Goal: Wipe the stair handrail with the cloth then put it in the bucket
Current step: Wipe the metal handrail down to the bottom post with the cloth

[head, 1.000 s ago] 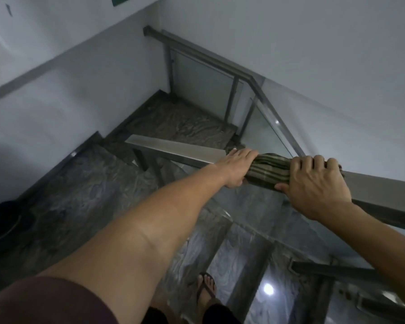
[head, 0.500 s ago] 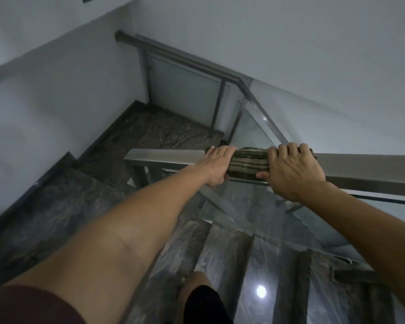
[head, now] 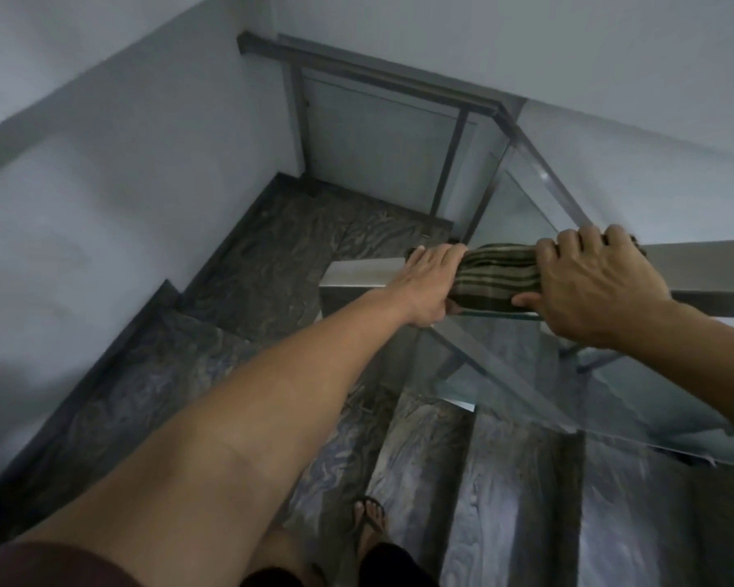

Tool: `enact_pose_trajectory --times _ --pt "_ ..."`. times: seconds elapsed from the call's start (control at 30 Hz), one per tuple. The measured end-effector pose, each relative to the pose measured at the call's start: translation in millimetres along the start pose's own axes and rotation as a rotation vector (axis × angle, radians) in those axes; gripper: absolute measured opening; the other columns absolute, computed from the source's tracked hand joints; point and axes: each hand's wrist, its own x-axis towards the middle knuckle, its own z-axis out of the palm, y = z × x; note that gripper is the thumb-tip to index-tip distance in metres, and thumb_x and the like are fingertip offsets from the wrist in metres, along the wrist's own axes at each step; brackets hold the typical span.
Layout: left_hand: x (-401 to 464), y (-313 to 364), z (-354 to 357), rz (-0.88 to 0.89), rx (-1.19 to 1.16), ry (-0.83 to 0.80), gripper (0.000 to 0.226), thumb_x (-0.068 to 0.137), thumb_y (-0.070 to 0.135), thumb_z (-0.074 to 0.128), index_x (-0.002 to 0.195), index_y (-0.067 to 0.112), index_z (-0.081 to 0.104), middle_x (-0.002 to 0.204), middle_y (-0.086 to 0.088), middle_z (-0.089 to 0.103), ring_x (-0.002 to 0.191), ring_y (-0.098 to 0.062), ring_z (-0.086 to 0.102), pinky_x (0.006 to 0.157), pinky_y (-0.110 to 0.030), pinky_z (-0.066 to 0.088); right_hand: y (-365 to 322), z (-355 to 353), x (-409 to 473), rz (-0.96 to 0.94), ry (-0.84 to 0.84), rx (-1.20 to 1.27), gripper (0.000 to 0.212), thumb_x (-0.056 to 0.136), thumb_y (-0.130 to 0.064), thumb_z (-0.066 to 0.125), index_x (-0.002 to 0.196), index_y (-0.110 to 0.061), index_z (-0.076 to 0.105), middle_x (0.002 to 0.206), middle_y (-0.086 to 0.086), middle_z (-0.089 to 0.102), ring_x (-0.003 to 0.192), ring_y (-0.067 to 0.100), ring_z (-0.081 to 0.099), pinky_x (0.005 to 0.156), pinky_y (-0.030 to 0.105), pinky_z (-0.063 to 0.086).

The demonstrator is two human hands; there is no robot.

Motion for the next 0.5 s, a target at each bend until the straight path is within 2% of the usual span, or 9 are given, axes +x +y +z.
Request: enact_pose_trajectory --times 0.27,0.4,0.5 --pt "-9.8 -79.8 10.1 0.105 0.006 0.028 0.081 0.077 0.025 0.072 0.141 0.011 0.024 0.141 -0.012 0.037 0.132 -0.03 0.034 0.117 -0.043 0.018 -63.4 5.9 40.9 0.06 0.011 -0.023 0.082 0.085 -0.068 -0.002 0.116 -0.012 0.048 0.111 0.014 0.061 0.093 0.028 0.057 0.081 0.041 0.043" --pt "-12.4 -118.5 21.7 0.157 0.032 0.087 0.077 0.075 0.026 0.073 0.136 0.013 0.028 0.136 -0.011 0.041 0.128 -0.03 0.038 0.113 -0.042 0.024 -93.4 13.2 60.3 0.107 0.018 -0.073 0.083 0.086 -0.07 0.002 0.111 -0.009 0.053 0.101 0.016 0.063 0.083 0.032 0.058 0.075 0.044 0.046" --pt "-13.6 -142.0 21.8 0.185 0.022 0.071 0.077 0.077 0.03 0.072 0.137 0.013 0.027 0.136 -0.01 0.04 0.128 -0.029 0.038 0.113 -0.043 0.025 -110.6 10.3 70.4 0.141 0.006 0.005 0.084 0.086 -0.071 0.0 0.124 -0.013 0.048 0.113 0.012 0.063 0.095 0.028 0.059 0.087 0.043 0.047"
